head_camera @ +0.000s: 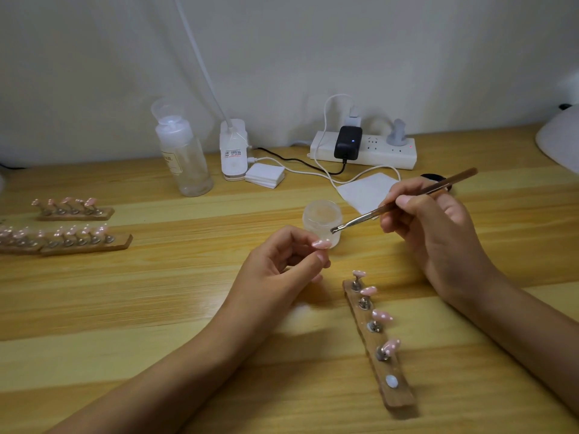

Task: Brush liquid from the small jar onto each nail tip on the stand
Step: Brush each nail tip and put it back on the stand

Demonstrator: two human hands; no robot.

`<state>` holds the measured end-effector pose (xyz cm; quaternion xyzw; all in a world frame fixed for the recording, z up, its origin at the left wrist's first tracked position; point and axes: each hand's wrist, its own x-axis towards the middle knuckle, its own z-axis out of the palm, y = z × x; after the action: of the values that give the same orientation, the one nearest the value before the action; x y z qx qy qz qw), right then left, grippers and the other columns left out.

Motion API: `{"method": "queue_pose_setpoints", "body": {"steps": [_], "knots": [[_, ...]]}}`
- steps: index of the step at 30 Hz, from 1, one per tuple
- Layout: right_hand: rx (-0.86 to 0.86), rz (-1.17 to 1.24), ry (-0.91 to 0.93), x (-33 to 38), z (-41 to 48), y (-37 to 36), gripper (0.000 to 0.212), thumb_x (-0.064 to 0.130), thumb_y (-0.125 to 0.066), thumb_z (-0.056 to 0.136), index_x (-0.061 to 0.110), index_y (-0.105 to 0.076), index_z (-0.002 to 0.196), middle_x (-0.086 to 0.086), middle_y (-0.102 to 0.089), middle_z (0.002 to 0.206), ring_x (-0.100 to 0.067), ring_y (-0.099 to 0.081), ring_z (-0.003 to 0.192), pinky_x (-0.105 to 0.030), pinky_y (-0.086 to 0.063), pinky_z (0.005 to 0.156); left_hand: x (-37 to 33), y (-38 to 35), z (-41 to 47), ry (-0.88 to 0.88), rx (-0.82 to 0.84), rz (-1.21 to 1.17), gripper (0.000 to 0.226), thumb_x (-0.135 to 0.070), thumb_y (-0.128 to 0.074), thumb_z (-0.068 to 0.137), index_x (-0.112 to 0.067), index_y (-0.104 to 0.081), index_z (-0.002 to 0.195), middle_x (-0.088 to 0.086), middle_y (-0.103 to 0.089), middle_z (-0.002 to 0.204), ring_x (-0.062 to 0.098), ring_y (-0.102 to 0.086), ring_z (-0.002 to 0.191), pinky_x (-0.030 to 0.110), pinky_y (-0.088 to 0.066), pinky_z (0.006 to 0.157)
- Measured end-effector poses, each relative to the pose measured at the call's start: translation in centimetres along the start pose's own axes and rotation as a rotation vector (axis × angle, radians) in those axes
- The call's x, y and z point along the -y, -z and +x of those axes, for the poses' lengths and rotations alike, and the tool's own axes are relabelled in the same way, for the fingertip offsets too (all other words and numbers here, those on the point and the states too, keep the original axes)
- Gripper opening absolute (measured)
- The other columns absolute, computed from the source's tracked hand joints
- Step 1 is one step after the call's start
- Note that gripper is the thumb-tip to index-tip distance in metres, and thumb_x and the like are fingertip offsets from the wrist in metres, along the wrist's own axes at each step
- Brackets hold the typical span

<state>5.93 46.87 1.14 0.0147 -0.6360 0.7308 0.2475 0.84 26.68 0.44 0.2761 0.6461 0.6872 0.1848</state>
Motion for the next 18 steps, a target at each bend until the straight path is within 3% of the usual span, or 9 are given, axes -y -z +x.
{"method": "queue_pose_setpoints", "body": {"steps": [6,14,18], "knots": [[0.043,0.048,-0.017,0.02,-0.08,-0.21,0.027,0.011,-0.048,0.088,0.025,-0.069,0.076,0.005,-0.066,0.069,-0.01,-0.064,0.065,-0.02,-0.051,0.062,0.04,0.12,0.01,-0.022,0.014,0.029,0.009,-0.02,-0.063,0.08,-0.027,-0.069,0.082,-0.01,-0.067,0.081,0.007,-0.06,0.083,0.019,-0.051,0.075],[0.071,0.031,-0.019,0.13,-0.23,-0.49,0.027,0.009,-0.048,0.087,0.023,-0.068,0.075,0.002,-0.065,0.068,-0.011,-0.062,0.063,-0.021,-0.051,0.062,0.1,0.13,0.0,-0.035,0.002,0.015,0.016,-0.013,-0.067,0.086,-0.028,-0.07,0.082,-0.012,-0.071,0.083,0.005,-0.06,0.075,0.014,-0.048,0.072],[0.075,0.015,-0.043,0.15,-0.26,-0.28,0.018,0.009,-0.047,0.085,0.014,-0.061,0.076,-0.001,-0.058,0.064,-0.011,-0.056,0.057,-0.019,-0.048,0.058,-0.05,-0.09,-0.01,-0.027,-0.003,-0.005,0.013,-0.005,-0.062,0.087,-0.017,-0.068,0.084,-0.011,-0.07,0.081,0.007,-0.06,0.074,0.013,-0.049,0.068]]}}
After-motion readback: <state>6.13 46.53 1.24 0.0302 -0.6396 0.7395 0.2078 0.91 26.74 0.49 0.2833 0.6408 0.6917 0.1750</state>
